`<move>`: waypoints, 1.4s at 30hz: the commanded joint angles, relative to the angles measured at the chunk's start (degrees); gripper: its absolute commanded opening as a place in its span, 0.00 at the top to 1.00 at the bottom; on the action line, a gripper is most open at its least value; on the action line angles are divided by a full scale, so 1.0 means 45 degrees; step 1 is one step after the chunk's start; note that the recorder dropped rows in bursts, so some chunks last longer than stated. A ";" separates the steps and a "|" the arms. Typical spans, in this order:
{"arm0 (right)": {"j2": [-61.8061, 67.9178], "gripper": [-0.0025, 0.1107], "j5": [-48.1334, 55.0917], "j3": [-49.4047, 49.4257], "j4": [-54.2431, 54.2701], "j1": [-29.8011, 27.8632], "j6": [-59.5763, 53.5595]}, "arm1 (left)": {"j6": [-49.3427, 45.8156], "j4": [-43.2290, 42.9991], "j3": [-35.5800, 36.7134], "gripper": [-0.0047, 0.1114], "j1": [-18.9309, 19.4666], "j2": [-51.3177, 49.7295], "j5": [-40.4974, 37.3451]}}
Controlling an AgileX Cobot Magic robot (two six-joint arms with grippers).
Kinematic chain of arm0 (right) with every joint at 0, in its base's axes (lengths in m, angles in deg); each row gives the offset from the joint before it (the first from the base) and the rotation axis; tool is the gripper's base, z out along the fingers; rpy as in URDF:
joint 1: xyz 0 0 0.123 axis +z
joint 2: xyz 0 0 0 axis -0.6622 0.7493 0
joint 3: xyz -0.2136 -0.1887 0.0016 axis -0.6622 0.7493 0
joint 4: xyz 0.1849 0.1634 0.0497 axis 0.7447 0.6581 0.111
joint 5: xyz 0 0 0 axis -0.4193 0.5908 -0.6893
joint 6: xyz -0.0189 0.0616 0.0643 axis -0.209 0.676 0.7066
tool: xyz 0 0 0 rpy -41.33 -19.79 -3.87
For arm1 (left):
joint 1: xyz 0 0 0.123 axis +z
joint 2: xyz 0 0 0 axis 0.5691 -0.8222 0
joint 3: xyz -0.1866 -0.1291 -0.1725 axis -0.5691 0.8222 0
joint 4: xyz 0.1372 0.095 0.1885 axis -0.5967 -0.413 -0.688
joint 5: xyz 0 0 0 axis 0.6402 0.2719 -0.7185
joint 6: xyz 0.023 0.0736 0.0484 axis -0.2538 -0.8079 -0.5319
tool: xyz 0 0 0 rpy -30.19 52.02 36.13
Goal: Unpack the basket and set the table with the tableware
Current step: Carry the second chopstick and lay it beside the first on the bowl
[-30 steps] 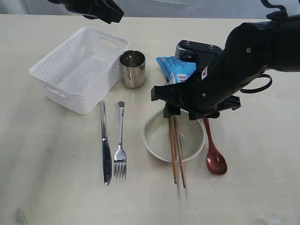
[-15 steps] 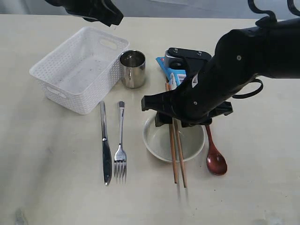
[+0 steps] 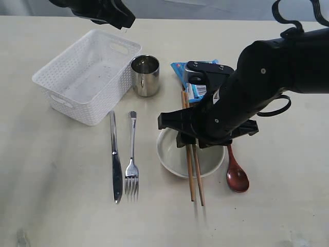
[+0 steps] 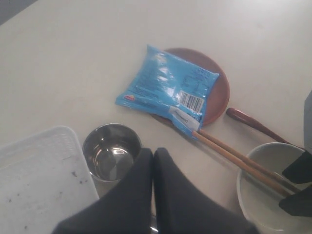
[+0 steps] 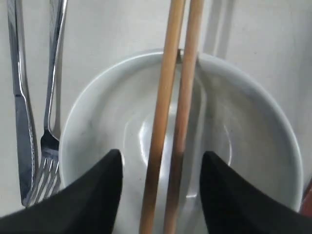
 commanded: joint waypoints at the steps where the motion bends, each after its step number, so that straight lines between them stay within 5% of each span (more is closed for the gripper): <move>1: 0.0005 0.75 -0.0016 0.0054 0.0056 0.0008 -0.0008 | 0.0017 0.0037 0.0036 0.96 0.0020 0.0023 0.0064; 4: 0.0005 0.81 -0.0016 0.0054 0.0157 0.0008 -0.0008 | -0.0005 0.0037 0.0040 0.96 0.0020 0.0023 0.0064; 22: 0.0005 0.81 -0.0441 0.0054 0.0283 0.0008 0.0031 | -0.0005 0.0037 0.0040 0.96 0.0020 0.0023 0.0064; 31: 0.0005 0.48 -0.0832 0.0054 0.0440 0.0008 0.0150 | -0.0008 0.0037 0.0040 0.96 0.0020 0.0023 0.0042; 42: -0.2462 0.47 -0.0896 0.0054 -0.0819 -0.0025 -0.0208 | 0.0076 0.0062 0.0040 0.96 0.0020 0.0105 0.0015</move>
